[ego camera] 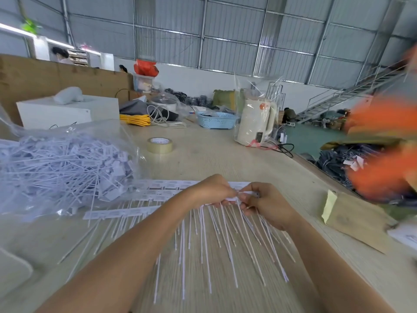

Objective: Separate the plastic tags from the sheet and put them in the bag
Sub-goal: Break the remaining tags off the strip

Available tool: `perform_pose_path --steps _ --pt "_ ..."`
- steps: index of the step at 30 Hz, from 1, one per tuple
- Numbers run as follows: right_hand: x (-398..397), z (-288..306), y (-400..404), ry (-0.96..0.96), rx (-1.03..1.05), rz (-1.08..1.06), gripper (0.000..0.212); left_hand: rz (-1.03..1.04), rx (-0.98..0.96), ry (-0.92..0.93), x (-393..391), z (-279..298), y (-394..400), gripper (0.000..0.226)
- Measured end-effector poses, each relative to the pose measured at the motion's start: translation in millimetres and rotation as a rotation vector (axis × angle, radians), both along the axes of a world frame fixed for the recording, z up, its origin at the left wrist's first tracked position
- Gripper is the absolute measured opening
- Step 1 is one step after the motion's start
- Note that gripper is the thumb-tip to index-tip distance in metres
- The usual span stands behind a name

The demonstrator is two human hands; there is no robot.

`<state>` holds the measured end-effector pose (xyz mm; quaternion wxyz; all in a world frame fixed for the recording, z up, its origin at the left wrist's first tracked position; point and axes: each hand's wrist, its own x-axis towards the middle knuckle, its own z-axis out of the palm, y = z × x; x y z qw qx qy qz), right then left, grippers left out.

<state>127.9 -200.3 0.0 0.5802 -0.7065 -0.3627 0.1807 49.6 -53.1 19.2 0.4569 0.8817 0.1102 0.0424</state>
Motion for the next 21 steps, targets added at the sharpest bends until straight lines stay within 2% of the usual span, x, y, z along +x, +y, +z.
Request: perform_pose_path --steps 5,9,11,13,16,19,21 --pt "-4.3 4.4 -1.1 -0.14 0.066 -0.015 0.016 0.031 -0.265 -0.023 -0.2 2.9 1.5 0.029" --pt "-1.9 1.4 0.1 -0.354 0.014 -0.101 0.018 0.022 -0.499 0.125 -1.0 7.0 3.0 0.039" --pt "3.3 -0.9 -2.5 -0.434 -0.05 -0.182 0.016 -0.005 -0.525 0.169 -3.3 9.8 1.6 0.037" --pt "10.8 1.3 -8.7 -0.271 0.013 -0.272 0.016 -0.004 -0.442 0.106 -5.1 11.8 -1.9 0.027" --pt "25.3 16.5 -23.3 0.236 0.274 -0.365 0.015 0.016 -0.288 0.013 -6.1 12.5 -5.8 0.013" --pt "35.4 31.0 -36.9 0.673 0.472 -0.243 0.018 0.006 -0.142 0.088 -8.2 11.5 -3.3 0.028" --pt "33.2 34.3 -35.7 0.79 0.505 -0.126 0.02 -0.039 -0.061 0.131 -9.8 12.0 -1.2 0.034"
